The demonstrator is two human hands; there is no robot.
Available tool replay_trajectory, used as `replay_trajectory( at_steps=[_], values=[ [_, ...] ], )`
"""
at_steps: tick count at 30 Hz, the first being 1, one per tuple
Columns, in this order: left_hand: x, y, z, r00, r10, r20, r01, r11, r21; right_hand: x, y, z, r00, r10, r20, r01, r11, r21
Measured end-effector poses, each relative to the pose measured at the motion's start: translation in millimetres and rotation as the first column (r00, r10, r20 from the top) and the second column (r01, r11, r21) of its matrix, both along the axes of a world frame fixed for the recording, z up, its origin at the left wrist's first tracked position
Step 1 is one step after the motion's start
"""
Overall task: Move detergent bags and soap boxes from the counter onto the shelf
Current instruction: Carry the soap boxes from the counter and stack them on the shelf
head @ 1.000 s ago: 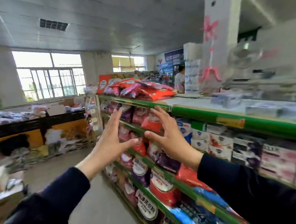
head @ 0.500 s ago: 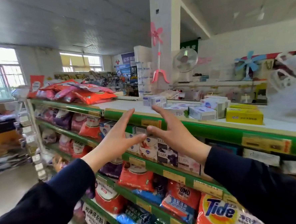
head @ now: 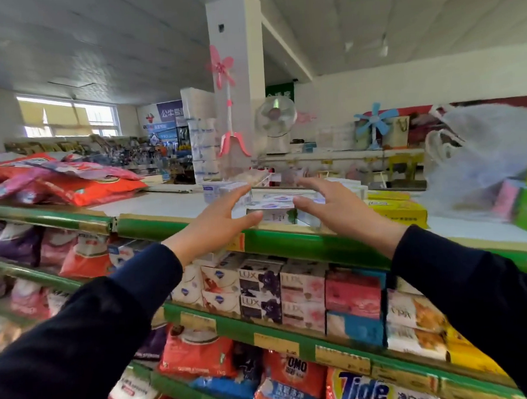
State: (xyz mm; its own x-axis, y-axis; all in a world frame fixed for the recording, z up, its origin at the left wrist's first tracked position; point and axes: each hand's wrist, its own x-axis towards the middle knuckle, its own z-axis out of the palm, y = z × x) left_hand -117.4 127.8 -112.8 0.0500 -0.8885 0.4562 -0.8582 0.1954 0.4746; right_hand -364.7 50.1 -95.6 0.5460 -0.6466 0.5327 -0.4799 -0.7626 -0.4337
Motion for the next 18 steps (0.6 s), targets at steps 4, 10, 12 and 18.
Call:
replay_trajectory(
  at_steps=[4,10,12,18],
  values=[
    [11,-31,-1,0.999,-0.032,0.035,0.03,0.997,0.065,-6,-14,-2,0.991,-0.106,-0.08,0.107,0.994,0.015],
    [20,-64,4,0.995,-0.01,0.099,-0.007,0.986,0.166,-5,-29,-2,0.941,-0.215,-0.263,0.23,0.973,0.03],
    [20,-70,5,0.995,-0.009,0.097,-0.009,0.983,0.181,-3,-31,-2,0.919,-0.241,-0.311,0.252,0.968,-0.003],
    [27,-68,6,0.996,-0.073,-0.049,0.076,0.994,0.073,-6,-44,0,0.977,-0.212,0.025,0.205,0.963,0.173]
  ],
)
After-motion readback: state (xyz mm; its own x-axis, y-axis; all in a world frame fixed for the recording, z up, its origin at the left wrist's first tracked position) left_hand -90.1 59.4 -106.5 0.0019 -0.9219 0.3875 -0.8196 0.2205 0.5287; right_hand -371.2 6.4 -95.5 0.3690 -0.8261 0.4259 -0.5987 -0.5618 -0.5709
